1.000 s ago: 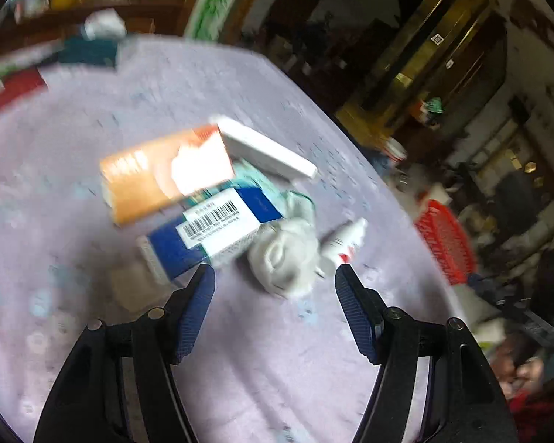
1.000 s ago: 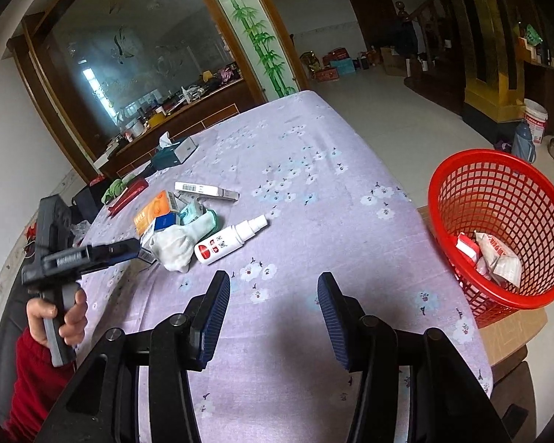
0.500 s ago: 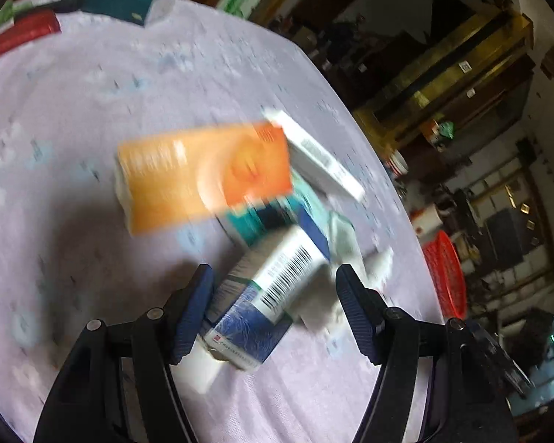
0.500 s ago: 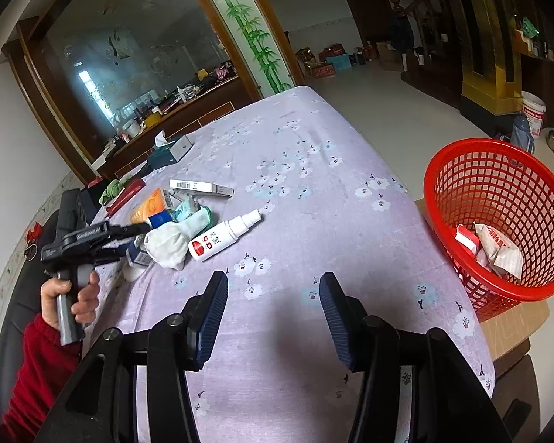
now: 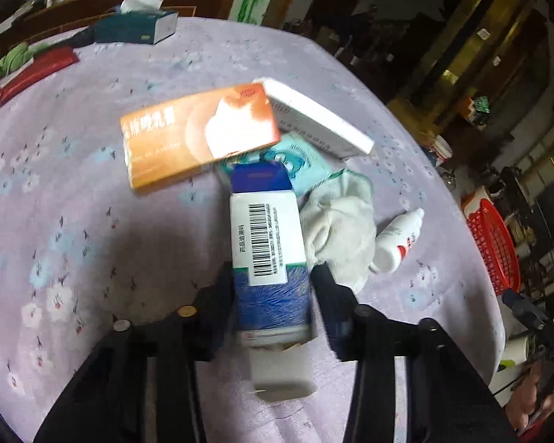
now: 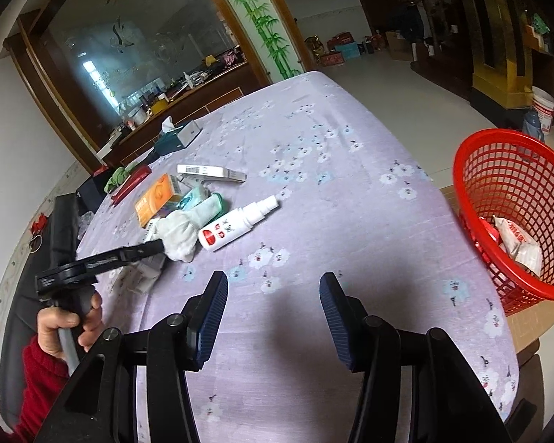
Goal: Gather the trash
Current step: 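Grasp the blue-white medicine box with the left tool while the right tool grasps the white red-label bottle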
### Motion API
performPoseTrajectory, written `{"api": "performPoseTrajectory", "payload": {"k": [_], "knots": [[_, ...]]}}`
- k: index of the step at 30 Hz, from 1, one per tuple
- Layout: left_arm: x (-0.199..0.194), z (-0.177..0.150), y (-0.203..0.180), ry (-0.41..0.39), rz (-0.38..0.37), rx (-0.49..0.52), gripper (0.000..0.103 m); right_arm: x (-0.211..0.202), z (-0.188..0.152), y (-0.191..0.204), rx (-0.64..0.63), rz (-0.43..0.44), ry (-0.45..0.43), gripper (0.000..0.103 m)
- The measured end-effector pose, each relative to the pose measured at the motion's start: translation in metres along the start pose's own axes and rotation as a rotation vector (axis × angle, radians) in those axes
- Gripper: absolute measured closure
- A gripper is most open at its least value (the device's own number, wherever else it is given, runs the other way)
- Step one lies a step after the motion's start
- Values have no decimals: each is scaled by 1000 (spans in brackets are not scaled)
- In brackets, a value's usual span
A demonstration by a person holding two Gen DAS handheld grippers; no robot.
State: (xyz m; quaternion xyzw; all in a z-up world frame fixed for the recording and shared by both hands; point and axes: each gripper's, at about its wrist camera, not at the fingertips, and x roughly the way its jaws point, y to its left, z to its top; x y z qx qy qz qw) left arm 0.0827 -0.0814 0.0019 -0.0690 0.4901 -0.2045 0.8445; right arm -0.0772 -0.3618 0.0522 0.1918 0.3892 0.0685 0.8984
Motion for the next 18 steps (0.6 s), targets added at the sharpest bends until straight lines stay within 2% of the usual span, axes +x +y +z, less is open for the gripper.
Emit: {"api": "performPoseTrajectory", "payload": {"k": [4, 8, 14, 18], "knots": [[-10, -15, 2, -21, 41, -12, 71, 9, 10, 7, 18, 25, 31, 47], [-31, -33, 3, -66, 69, -17, 70, 30, 24, 22, 30, 45, 82, 47], [-56, -57, 5, -121, 54, -34, 70, 81, 44, 39, 99, 42, 173, 47], [-63, -66, 6, -142, 44, -35, 70, 111, 55, 45, 151, -6, 220, 48]]}}
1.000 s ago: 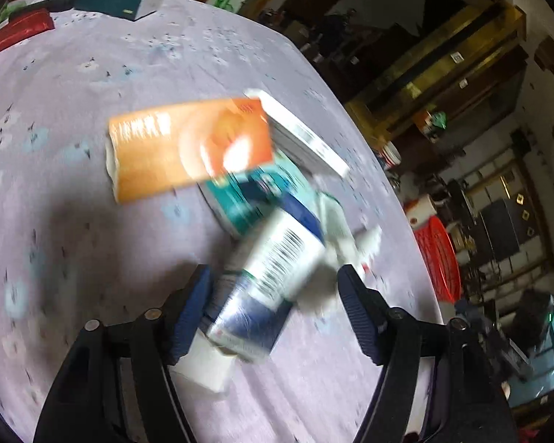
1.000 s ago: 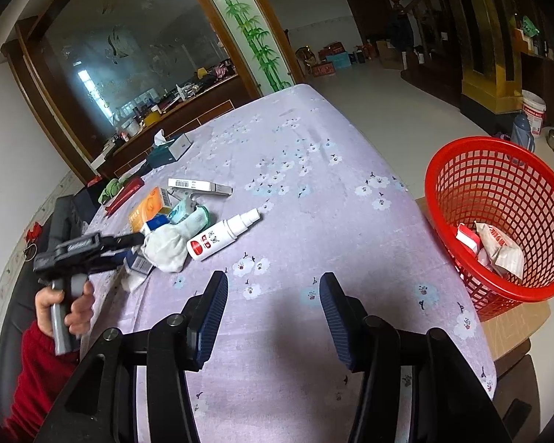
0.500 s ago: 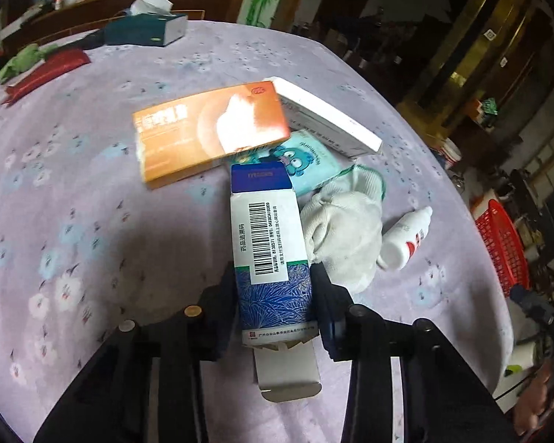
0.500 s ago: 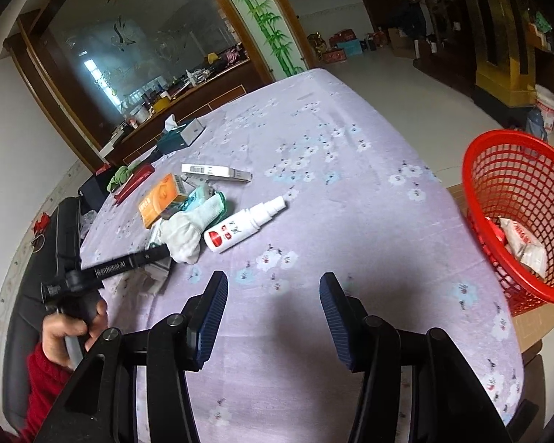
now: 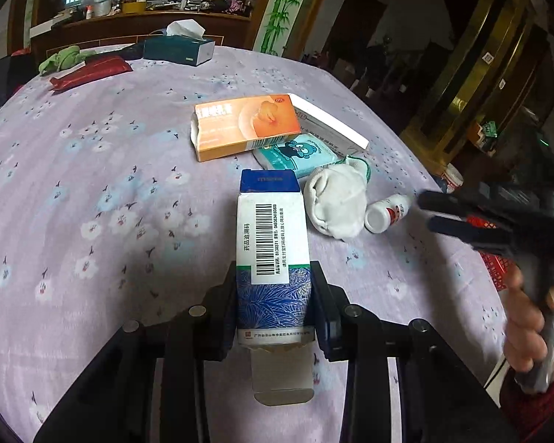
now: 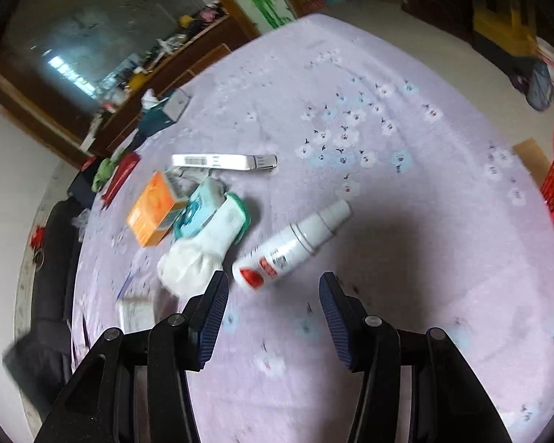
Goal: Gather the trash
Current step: 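Grasp the blue-white medicine box with the left tool while the right tool grasps the white red-label bottle, then lift the box and bottle and carry them toward the wastebasket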
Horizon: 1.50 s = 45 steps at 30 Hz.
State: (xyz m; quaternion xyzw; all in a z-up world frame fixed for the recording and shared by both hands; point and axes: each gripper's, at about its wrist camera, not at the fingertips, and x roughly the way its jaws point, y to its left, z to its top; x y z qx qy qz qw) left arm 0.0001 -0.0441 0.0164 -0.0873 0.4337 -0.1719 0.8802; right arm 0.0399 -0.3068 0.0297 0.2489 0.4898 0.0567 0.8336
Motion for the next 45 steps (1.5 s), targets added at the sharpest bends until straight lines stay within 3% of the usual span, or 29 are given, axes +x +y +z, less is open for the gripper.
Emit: {"api": "performPoseTrajectory", "payload": {"k": [7, 15, 19, 26, 30, 45], "knots": [[-2, -7, 3, -14, -8, 0, 70, 35, 19, 17, -7, -146, 32, 53], [-4, -8, 4, -24, -9, 4, 70, 62, 14, 43, -199, -275, 54, 66], [-5, -11, 0, -30, 3, 11, 70, 49, -5, 47, -284, -265, 25, 70], [-13, -20, -14, -85, 52, 28, 70, -10, -53, 40, -345, -123, -128, 71], [-15, -27, -30, -104, 72, 64, 70, -30, -72, 39, -362, -101, -182, 71], [-19, -31, -65, -104, 85, 122, 70, -49, -89, 19, -312, -52, -207, 71]]}}
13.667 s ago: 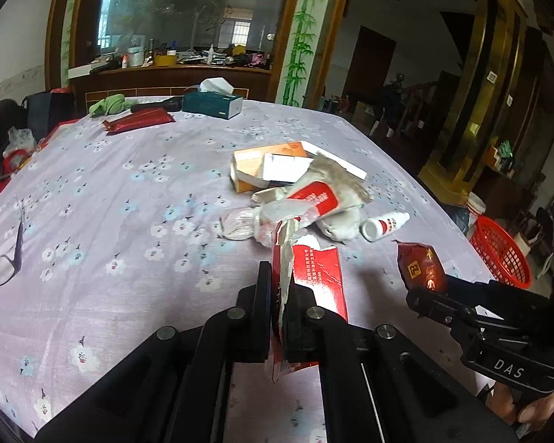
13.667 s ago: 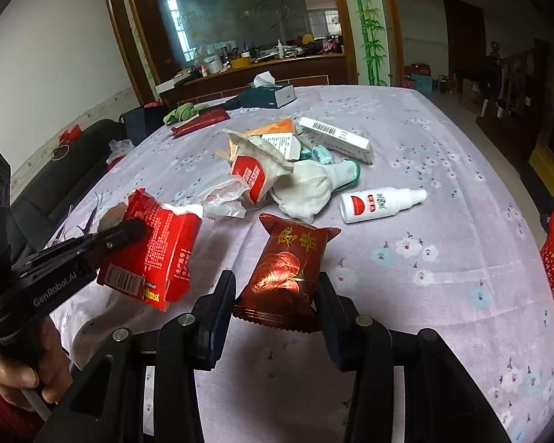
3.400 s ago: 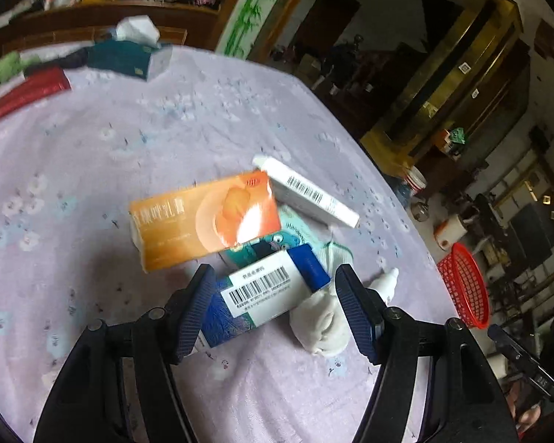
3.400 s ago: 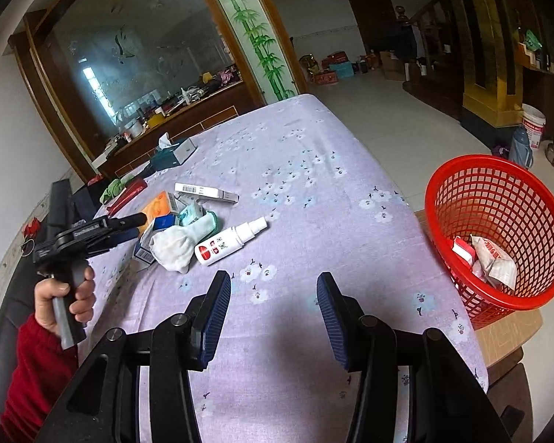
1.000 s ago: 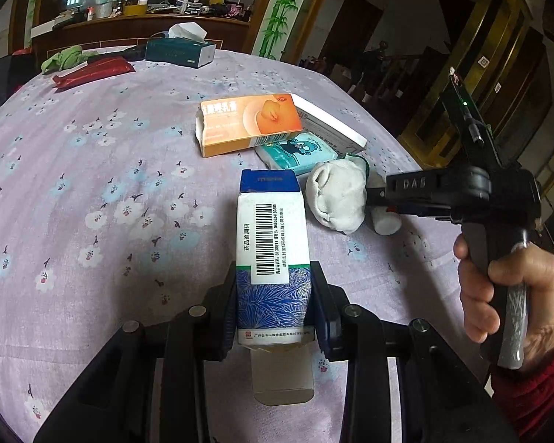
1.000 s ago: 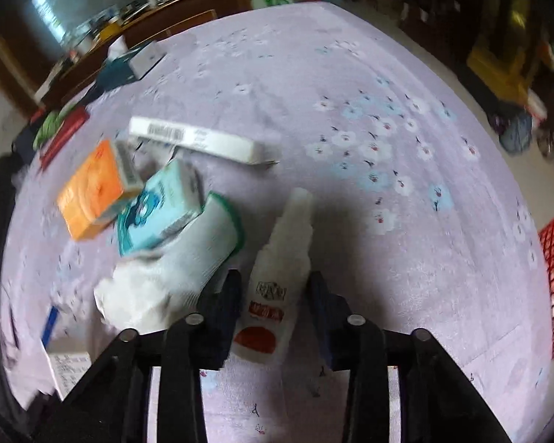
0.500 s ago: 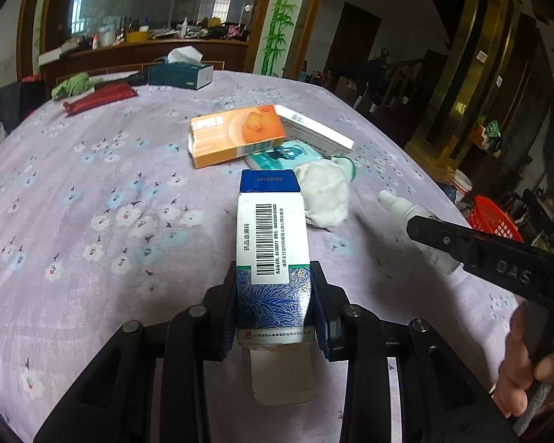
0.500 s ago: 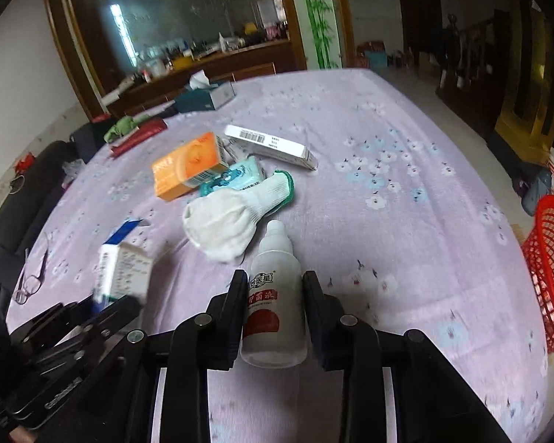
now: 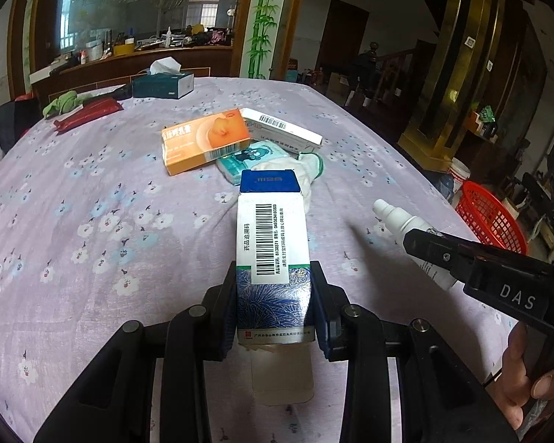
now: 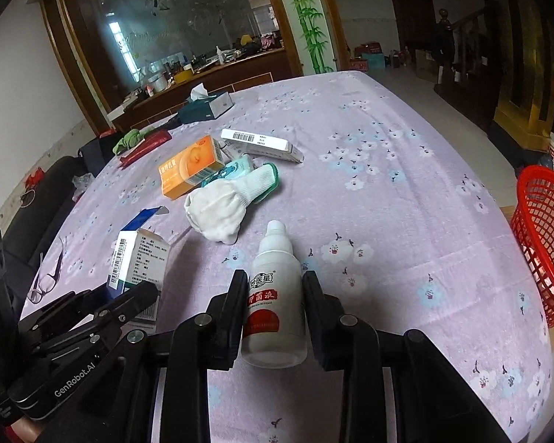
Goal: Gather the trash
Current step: 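Lift the box and bottle and carry them toward the wastebasket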
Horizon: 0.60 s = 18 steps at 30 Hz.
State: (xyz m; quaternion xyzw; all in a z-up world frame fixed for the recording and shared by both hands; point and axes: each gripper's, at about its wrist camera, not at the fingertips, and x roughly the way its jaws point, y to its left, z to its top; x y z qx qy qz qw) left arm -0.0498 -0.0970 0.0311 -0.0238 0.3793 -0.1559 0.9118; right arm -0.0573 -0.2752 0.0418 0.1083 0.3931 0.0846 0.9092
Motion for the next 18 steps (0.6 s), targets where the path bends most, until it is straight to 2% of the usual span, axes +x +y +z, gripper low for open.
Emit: {"api": "performPoseTrajectory", "payload": {"k": [18], "knots": [[-7, -2, -22, -37, 69, 68, 70, -13, -5, -7, 10, 9, -22, 71]]}}
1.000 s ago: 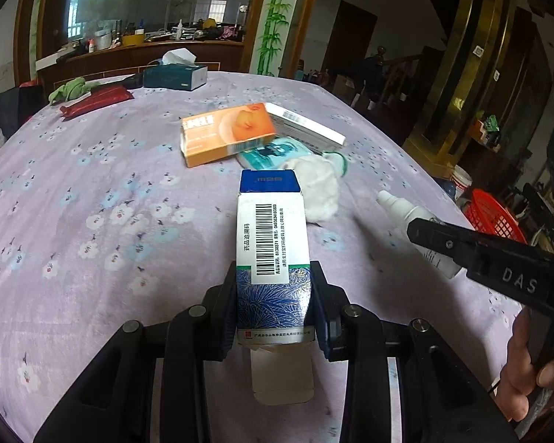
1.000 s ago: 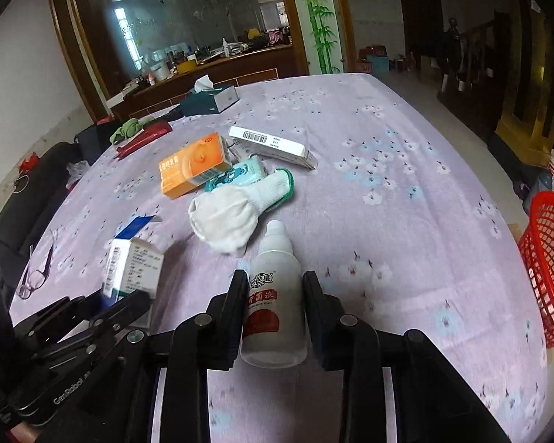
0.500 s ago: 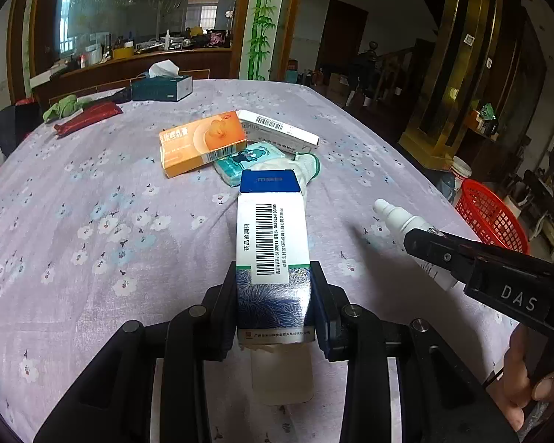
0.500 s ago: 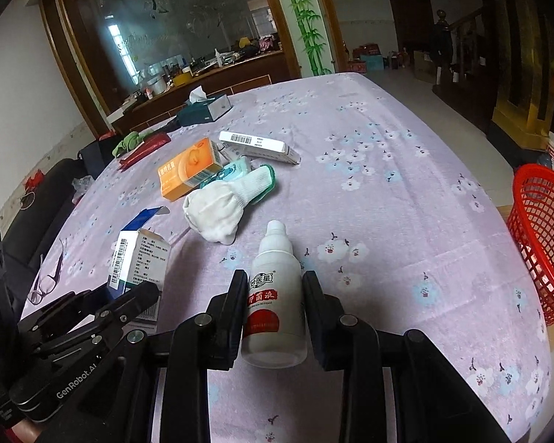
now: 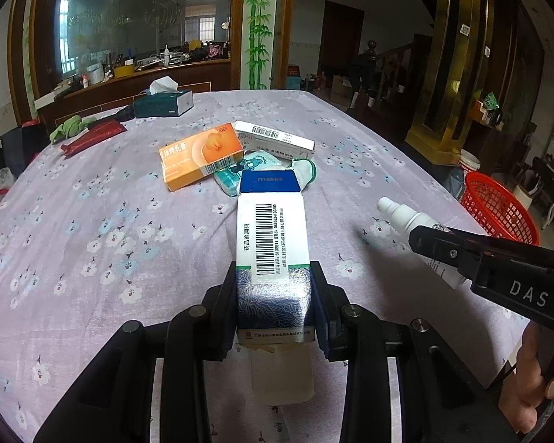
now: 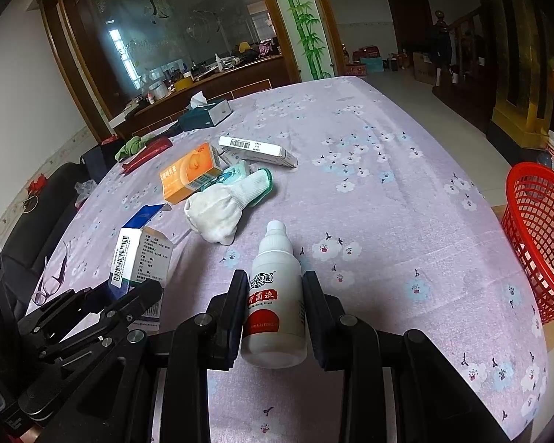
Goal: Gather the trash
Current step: 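Lift the box and bottle and carry them toward the wastebasket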
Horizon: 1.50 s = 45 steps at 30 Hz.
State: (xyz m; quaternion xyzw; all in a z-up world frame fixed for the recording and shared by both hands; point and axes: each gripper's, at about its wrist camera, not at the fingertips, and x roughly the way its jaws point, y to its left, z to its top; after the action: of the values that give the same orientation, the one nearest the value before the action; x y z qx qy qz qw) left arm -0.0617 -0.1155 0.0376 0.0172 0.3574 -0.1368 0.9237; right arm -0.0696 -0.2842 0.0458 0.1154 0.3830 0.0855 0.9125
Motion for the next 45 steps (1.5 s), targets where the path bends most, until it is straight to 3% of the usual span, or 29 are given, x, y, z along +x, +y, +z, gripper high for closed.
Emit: {"api": "performPoseTrajectory", "payload": {"k": [21, 29, 36, 45], "knots": [[-4, -2, 2, -17, 27, 12, 70, 1, -2, 1, -1, 6, 13, 71], [-5, -1, 4, -14, 7, 0, 70, 1, -2, 2, 1, 9, 14, 71], [-4, 6, 1, 18, -94, -21, 70, -6, 3, -8, 43, 35, 13, 71], [3, 32, -47, 63, -285, 19, 70, -45, 14, -54, 149, 3, -74, 71]]}}
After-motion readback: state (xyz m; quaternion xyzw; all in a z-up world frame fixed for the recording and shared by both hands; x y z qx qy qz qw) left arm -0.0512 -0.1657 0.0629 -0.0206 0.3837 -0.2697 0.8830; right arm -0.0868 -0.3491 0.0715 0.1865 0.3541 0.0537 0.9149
